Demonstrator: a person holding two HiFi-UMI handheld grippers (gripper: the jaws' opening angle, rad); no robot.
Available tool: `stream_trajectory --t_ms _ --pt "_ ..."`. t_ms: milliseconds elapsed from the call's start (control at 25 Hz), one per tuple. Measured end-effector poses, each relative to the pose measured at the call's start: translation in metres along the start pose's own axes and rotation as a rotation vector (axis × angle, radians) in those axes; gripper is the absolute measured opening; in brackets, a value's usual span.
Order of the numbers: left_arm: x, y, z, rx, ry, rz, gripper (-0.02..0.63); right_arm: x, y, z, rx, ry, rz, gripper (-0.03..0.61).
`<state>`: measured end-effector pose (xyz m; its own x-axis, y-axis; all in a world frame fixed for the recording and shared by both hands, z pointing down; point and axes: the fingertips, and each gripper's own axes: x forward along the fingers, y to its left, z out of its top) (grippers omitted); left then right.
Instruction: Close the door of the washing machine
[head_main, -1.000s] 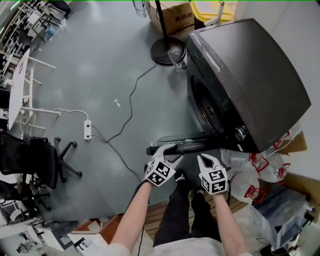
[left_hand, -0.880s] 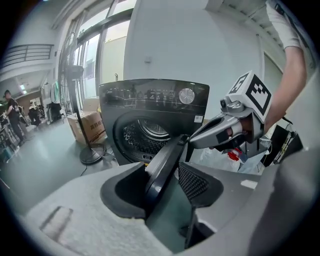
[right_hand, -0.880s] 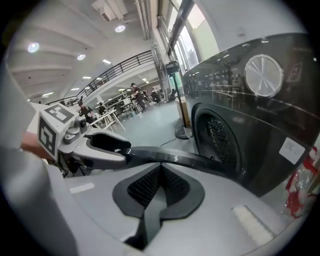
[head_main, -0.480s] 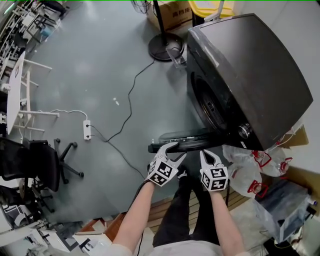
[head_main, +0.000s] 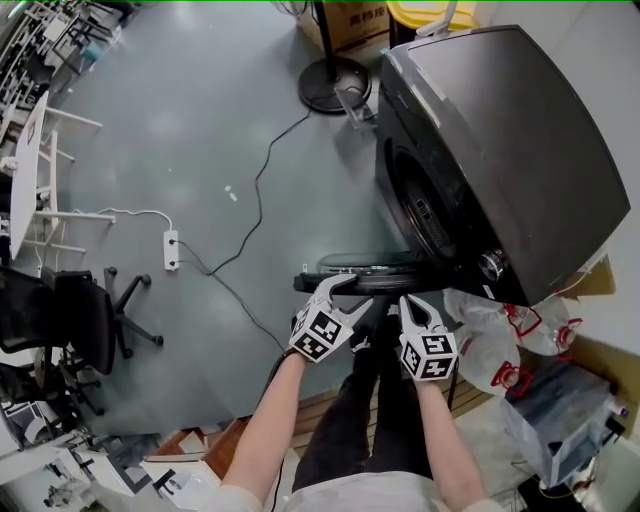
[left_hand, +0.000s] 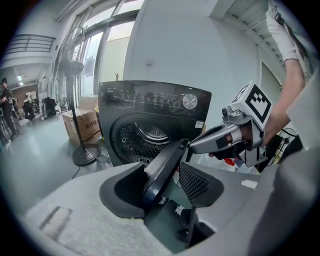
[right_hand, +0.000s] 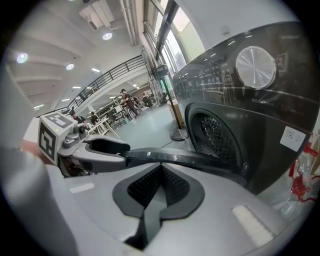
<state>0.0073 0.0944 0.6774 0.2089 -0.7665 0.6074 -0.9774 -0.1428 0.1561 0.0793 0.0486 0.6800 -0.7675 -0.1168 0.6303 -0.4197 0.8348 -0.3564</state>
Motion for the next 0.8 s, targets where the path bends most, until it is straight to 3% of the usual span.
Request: stream_trajectory --t_ms 280,800 --pt "0.007 0.014 0.008 0.018 0.003 -0.013 0.227 0.009 0.0 0.009 0.022 0.01 0.001 0.002" --pt "0.022 0.04 0.023 0.087 -0.001 -0.124 0.233 0.033 -0.004 0.014 0.089 0.068 -0.034 0.002"
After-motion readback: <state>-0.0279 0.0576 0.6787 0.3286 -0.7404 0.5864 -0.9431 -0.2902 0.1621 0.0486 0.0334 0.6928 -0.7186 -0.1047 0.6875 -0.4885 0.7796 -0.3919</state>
